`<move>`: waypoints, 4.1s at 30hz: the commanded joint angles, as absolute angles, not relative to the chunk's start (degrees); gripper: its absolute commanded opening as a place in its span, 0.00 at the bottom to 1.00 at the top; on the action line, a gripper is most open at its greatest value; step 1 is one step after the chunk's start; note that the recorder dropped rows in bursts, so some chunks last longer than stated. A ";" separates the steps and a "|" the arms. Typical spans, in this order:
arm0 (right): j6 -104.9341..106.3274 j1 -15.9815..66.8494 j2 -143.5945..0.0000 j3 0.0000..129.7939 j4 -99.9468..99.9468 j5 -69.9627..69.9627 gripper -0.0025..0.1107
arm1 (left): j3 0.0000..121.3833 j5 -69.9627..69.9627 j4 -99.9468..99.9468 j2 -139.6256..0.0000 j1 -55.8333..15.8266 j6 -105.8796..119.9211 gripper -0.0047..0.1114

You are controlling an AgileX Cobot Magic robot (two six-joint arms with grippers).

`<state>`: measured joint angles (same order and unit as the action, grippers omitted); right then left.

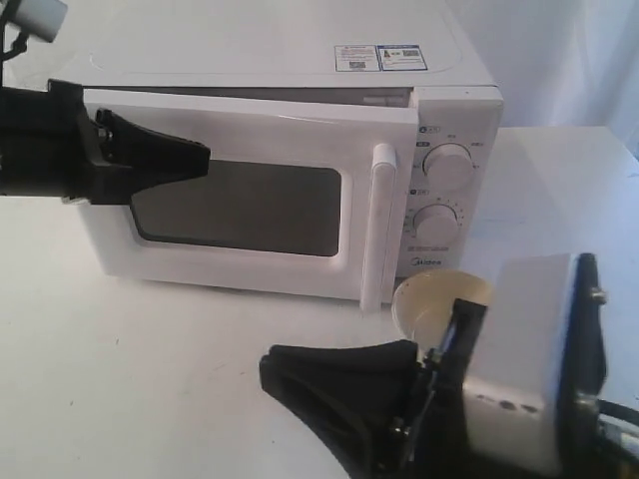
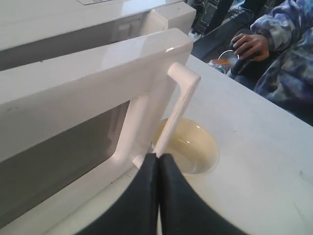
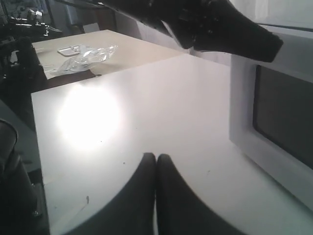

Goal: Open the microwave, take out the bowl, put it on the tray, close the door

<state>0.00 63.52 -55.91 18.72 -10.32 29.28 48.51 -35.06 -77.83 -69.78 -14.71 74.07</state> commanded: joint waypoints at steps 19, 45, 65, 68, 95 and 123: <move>18.19 63.86 -90.57 29.64 -46.63 69.96 0.02 | 44.62 -35.62 -69.34 -63.34 -15.12 62.61 0.04; 20.77 49.95 -102.28 44.75 -49.19 69.96 0.02 | 42.74 -36.39 -69.56 -63.34 -15.12 60.25 0.04; 20.77 45.10 -107.07 50.84 -48.13 69.96 0.02 | 40.72 -35.55 -71.50 -63.34 -15.12 61.67 0.04; 20.90 45.39 -106.94 50.50 -48.35 69.96 0.02 | 40.72 -35.55 -71.50 -63.34 -15.12 61.67 0.04; 28.37 50.86 -98.42 41.70 -54.27 69.96 0.02 | 40.72 -35.57 -71.49 -63.34 -15.12 61.59 0.04; 28.37 50.86 -98.42 41.70 -54.38 69.96 0.02 | 27.94 -37.06 -60.33 -14.62 -5.85 50.85 0.04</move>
